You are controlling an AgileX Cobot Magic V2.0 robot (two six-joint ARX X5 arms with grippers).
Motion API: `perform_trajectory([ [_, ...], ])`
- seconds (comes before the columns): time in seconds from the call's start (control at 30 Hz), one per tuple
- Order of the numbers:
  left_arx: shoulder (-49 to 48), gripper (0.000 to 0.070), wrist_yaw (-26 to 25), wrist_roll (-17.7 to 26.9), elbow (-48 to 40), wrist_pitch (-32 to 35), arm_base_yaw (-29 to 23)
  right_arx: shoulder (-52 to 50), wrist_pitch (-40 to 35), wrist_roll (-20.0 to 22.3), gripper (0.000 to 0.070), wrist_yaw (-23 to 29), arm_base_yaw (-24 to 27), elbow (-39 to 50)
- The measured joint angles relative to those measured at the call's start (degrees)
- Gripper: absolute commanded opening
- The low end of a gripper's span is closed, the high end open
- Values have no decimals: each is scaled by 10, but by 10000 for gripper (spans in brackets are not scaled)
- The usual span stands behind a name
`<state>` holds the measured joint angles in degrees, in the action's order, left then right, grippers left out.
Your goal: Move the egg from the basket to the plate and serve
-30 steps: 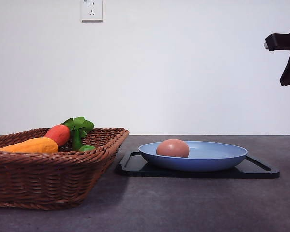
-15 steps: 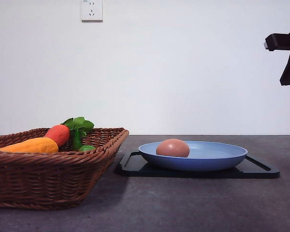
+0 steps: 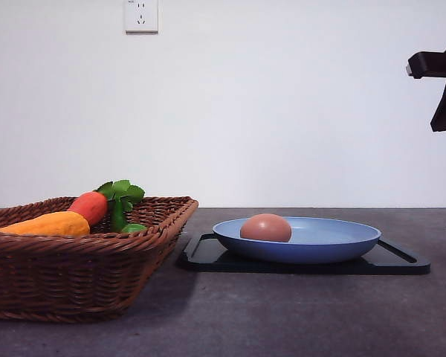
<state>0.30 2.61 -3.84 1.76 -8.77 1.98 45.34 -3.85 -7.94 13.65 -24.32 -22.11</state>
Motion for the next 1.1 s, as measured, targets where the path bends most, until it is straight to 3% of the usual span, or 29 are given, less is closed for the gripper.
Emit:
perform_trajectory([
  [0.2, 0, 0, 0, 0, 0, 0, 0, -66, 21, 6, 0, 9, 7, 0],
  [0.3, 0, 0, 0, 0, 0, 0, 0, -128, 18, 26, 0, 6, 38, 0],
  [0.7, 0, 0, 0, 0, 0, 0, 0, -347, 13, 50, 0, -167, 229, 129],
  [0.93, 0, 0, 0, 0, 0, 0, 0, -415, 16, 51, 0, -197, 253, 209],
  [1.1, 0, 0, 0, 0, 0, 0, 0, -433, 72, 52, 0, -197, 253, 212],
])
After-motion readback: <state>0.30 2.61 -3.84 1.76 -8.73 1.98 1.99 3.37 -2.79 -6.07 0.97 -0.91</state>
